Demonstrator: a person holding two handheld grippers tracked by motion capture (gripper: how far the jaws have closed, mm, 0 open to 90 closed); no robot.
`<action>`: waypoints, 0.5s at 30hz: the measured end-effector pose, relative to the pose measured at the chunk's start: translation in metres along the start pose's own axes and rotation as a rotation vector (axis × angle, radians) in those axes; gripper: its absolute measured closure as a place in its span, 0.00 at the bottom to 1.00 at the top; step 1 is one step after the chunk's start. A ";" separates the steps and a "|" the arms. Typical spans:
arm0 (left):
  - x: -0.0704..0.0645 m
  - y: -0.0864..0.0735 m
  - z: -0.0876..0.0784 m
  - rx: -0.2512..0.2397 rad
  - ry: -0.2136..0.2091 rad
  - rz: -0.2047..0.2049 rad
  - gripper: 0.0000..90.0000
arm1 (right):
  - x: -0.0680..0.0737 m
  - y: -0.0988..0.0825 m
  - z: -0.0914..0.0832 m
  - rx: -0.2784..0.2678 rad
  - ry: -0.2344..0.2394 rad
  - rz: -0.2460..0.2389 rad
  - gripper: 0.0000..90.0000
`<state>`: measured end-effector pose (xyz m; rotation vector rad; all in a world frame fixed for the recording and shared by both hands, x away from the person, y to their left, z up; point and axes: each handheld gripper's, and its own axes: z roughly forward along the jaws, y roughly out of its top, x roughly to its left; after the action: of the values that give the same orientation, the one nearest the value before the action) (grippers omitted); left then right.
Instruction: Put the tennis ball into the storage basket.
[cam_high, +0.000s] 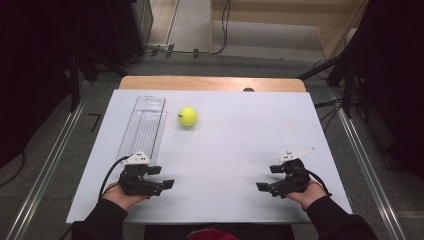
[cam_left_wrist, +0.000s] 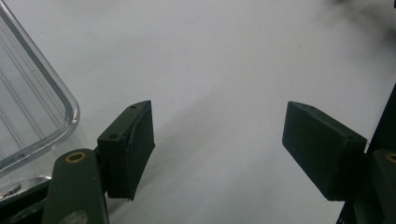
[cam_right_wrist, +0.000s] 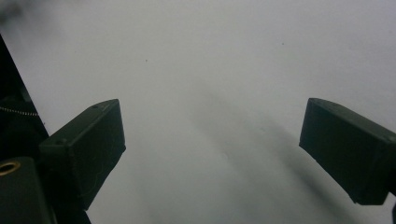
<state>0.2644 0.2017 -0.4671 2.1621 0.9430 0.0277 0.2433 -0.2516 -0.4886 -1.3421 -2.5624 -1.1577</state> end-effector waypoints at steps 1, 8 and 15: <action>0.000 0.000 0.000 0.000 0.000 0.000 0.28 | 0.000 0.000 0.000 0.000 0.000 0.000 0.06; 0.000 0.001 0.001 0.002 -0.008 -0.006 0.29 | 0.000 0.000 0.001 0.007 0.002 -0.004 0.06; 0.000 0.003 0.003 0.019 -0.036 0.002 0.29 | 0.001 0.000 0.001 0.008 0.002 -0.008 0.06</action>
<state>0.2670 0.1990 -0.4673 2.1736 0.9237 -0.0189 0.2431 -0.2506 -0.4891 -1.3297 -2.5701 -1.1483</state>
